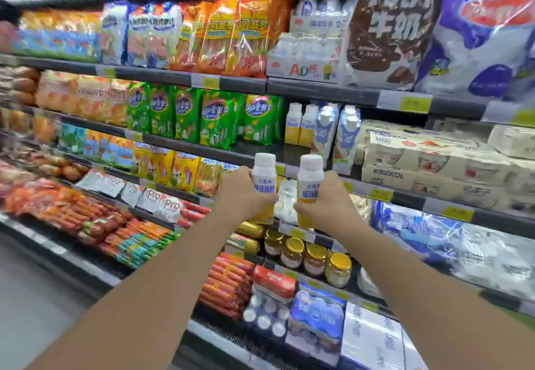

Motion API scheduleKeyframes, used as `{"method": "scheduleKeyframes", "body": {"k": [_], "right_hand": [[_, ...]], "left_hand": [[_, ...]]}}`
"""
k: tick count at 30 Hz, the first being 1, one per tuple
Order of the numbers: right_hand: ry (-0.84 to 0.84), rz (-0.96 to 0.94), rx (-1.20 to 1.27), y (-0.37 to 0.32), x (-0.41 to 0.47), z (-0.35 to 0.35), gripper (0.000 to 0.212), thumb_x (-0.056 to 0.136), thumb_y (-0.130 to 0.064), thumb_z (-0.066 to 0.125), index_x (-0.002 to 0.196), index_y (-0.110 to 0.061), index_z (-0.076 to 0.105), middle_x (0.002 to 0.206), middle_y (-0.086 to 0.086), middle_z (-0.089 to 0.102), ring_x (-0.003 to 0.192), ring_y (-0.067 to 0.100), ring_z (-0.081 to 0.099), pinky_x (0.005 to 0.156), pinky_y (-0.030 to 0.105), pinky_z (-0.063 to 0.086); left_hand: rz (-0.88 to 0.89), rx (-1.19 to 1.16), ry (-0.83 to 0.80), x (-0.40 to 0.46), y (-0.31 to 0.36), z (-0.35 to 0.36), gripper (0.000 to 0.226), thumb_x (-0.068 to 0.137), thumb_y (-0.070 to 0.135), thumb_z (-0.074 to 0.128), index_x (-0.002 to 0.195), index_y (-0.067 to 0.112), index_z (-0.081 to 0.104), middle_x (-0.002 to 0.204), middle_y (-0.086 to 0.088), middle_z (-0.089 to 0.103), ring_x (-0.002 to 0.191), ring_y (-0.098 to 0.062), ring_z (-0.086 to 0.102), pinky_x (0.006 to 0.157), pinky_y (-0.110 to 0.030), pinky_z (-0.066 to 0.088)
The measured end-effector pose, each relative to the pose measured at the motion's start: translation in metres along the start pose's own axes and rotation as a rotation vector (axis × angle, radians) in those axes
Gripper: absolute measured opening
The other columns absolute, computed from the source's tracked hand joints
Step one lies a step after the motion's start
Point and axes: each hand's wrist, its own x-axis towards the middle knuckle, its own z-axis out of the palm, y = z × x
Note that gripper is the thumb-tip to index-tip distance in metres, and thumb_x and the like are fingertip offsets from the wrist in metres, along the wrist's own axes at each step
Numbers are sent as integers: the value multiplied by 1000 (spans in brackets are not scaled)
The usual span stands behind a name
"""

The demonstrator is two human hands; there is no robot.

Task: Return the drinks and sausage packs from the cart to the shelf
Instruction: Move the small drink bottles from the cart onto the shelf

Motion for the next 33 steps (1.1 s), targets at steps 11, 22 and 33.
{"method": "scheduleKeyframes", "body": {"k": [11, 22, 33], "right_hand": [[-64, -34, -3, -21, 89, 23, 57, 75, -29, 80, 112, -11, 41, 107, 10, 52, 97, 30, 59, 80, 49, 55], [18, -42, 39, -24, 155, 39, 54, 73, -25, 83, 105, -15, 41, 110, 8, 49, 100, 27, 58, 79, 42, 55], [260, 212, -18, -29, 231, 96, 49, 70, -18, 77, 114, -11, 54, 111, 7, 54, 94, 25, 60, 72, 36, 53]], "left_hand": [[-80, 26, 143, 54, -3, -32, 48, 62, 40, 85, 95, 16, 60, 88, 0, 68, 78, -14, 66, 71, -37, 60], [22, -129, 160, 132, 8, 5, 46, 61, 30, 89, 96, 16, 63, 87, 5, 68, 77, -12, 66, 58, -19, 46], [163, -165, 18, 255, -21, 40, 54, 58, 34, 90, 102, 17, 63, 94, 0, 70, 86, -20, 67, 75, -35, 56]]}}
